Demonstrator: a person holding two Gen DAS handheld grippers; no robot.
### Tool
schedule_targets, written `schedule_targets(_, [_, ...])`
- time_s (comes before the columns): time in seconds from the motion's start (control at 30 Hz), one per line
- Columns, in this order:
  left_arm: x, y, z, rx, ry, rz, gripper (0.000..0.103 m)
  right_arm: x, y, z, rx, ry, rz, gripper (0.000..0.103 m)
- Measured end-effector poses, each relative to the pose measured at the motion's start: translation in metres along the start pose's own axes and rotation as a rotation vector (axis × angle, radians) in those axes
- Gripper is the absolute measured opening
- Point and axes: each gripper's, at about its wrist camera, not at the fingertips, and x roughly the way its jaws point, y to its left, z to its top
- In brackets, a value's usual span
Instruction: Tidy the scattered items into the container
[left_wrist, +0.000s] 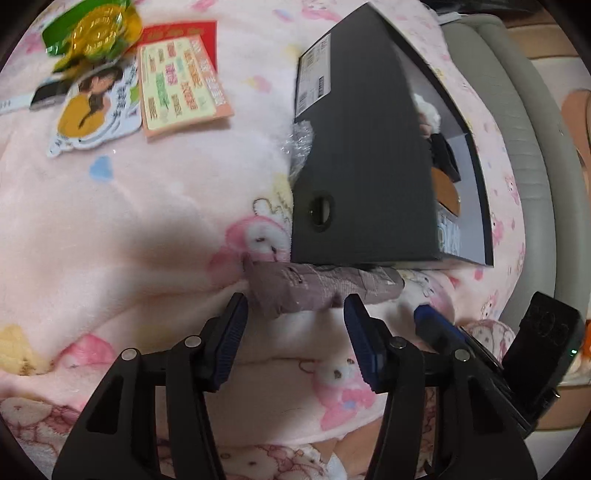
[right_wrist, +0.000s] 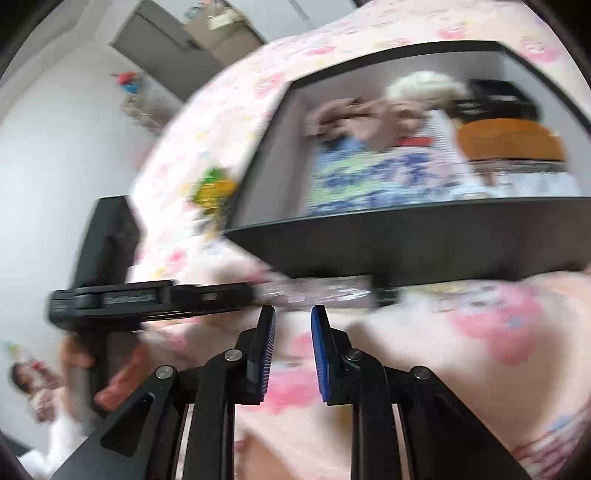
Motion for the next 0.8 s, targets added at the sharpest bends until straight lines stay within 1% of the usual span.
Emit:
schedule_targets(0.07, [-0.001, -0.004, 0.002, 0.012, -0.023, 0.000, 0.055, 0.002, -0.015, 0.001, 0.042, -0.001, -0.029, 0.019])
schedule_targets(0.1, [0.002, -0.006, 0.005, 0.012, -0.034, 0.011, 0.055, 0.007, -0.022, 0.001, 0.084, 0.015, -0.019, 0.024])
schedule_targets(0.13, [0.001, -0.005, 0.005, 0.007, -0.042, 0.021, 0.055, 0.010, -0.024, 0.002, 0.103, 0.022, -0.001, 0.033])
schedule_targets(0.17, [0.014, -0.006, 0.014, 0.000, -0.045, 0.026, 0.055, 0.013, -0.025, 0.002, 0.114, 0.022, 0.027, 0.038])
schedule_targets(0.2, [0.015, -0.005, 0.016, -0.007, -0.044, 0.026, 0.055, 0.019, -0.026, 0.002, 0.122, 0.014, 0.067, 0.046])
schedule_targets(0.23, [0.017, -0.004, 0.018, -0.012, -0.045, 0.024, 0.055, 0.024, -0.026, 0.003, 0.127, 0.014, 0.068, 0.049])
schedule_targets(0.3, [0.021, -0.002, 0.026, -0.012, -0.042, 0.020, 0.055, 0.032, -0.026, 0.004, 0.123, 0.006, 0.045, 0.049])
schedule_targets(0.33, [0.019, 0.007, 0.021, -0.004, -0.039, 0.017, 0.055, 0.035, -0.024, 0.003, 0.112, 0.002, 0.032, 0.048])
schedule_targets(0.37, [0.019, 0.004, 0.021, 0.010, -0.038, 0.033, 0.055, 0.035, -0.023, 0.002, 0.104, 0.001, 0.017, 0.046])
schedule_targets(0.4, [0.019, 0.002, 0.020, 0.024, -0.040, 0.046, 0.055, 0.033, -0.020, 0.000, 0.084, -0.003, -0.008, 0.040])
schedule_targets(0.43, [0.021, -0.002, 0.019, 0.038, -0.048, 0.054, 0.055, 0.028, -0.018, -0.001, 0.073, -0.007, -0.013, 0.039])
schedule_targets(0.5, [0.013, -0.005, 0.013, 0.052, -0.069, 0.050, 0.055, 0.021, -0.012, -0.005, 0.056, -0.016, -0.011, 0.038])
schedule_targets(0.57, [0.004, -0.003, 0.007, 0.027, -0.081, 0.015, 0.055, 0.011, -0.005, -0.008, 0.038, -0.018, -0.006, 0.038])
schedule_targets(0.6, [-0.001, -0.003, 0.005, 0.024, -0.086, 0.004, 0.055, -0.001, -0.007, -0.005, 0.033, -0.020, 0.001, 0.038])
schedule_targets(0.63, [-0.004, -0.005, 0.002, 0.033, -0.091, 0.005, 0.055, -0.007, -0.005, -0.005, 0.029, -0.016, 0.009, 0.038])
schedule_targets(0.7, [-0.018, -0.012, -0.005, 0.064, -0.123, 0.032, 0.055, -0.023, -0.010, -0.004, 0.015, -0.009, 0.031, 0.037])
schedule_targets(0.77, [-0.032, -0.018, -0.008, 0.094, -0.158, 0.049, 0.055, -0.034, -0.005, -0.002, -0.002, -0.027, 0.032, 0.037])
schedule_targets(0.8, [-0.032, -0.029, -0.009, 0.100, -0.174, 0.048, 0.055, -0.043, 0.001, -0.001, -0.022, -0.048, 0.025, 0.038])
